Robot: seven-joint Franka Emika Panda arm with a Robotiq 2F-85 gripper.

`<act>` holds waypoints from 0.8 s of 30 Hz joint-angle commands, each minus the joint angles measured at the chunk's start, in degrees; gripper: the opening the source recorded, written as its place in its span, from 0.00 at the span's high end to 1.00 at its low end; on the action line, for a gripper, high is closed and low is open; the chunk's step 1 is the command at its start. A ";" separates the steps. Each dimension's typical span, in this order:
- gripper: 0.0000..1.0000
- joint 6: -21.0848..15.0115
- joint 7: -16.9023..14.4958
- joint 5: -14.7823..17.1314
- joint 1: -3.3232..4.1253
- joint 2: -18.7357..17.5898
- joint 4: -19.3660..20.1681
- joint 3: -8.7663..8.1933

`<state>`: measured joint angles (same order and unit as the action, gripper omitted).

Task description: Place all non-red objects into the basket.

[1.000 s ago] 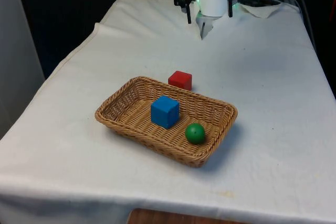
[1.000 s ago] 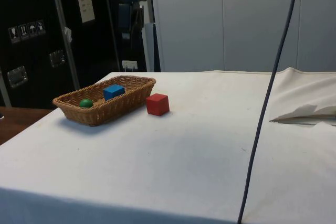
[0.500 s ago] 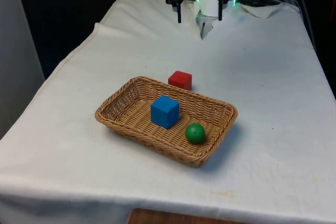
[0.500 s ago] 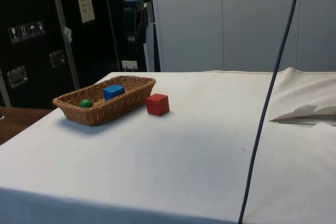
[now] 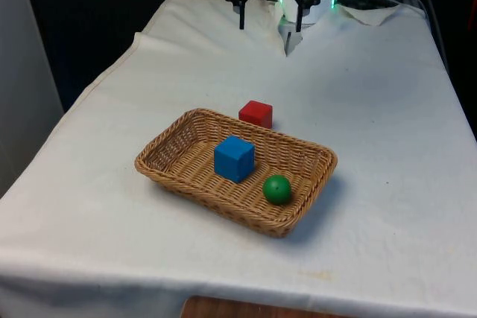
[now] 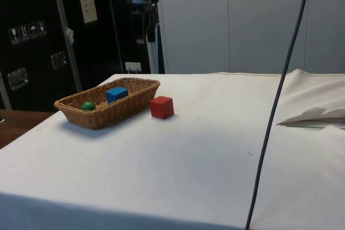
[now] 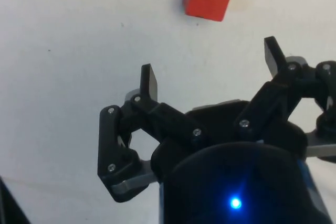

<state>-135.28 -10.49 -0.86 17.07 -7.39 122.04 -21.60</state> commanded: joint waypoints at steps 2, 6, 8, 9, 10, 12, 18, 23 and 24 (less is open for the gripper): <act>0.00 -0.57 1.66 -1.66 0.11 0.17 0.17 -0.29; 0.00 -0.40 3.61 -2.46 0.06 0.06 -0.06 -0.29; 0.00 -0.11 3.50 -1.89 -0.06 0.00 -0.11 0.00; 0.00 -0.17 4.98 -2.75 0.06 0.00 -0.17 -0.23; 0.00 -0.11 5.39 -2.81 0.06 0.00 -0.23 -0.23; 0.00 0.00 6.07 -2.75 0.06 0.06 -0.29 -0.23; 0.00 0.00 7.45 -2.01 -0.06 0.00 -0.29 0.00; 0.00 -0.17 9.51 -2.18 0.11 1.38 1.03 0.11; 0.00 -0.29 9.74 -2.12 0.11 1.72 1.49 0.17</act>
<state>-135.22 -0.97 -2.81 17.07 -6.02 123.19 -21.31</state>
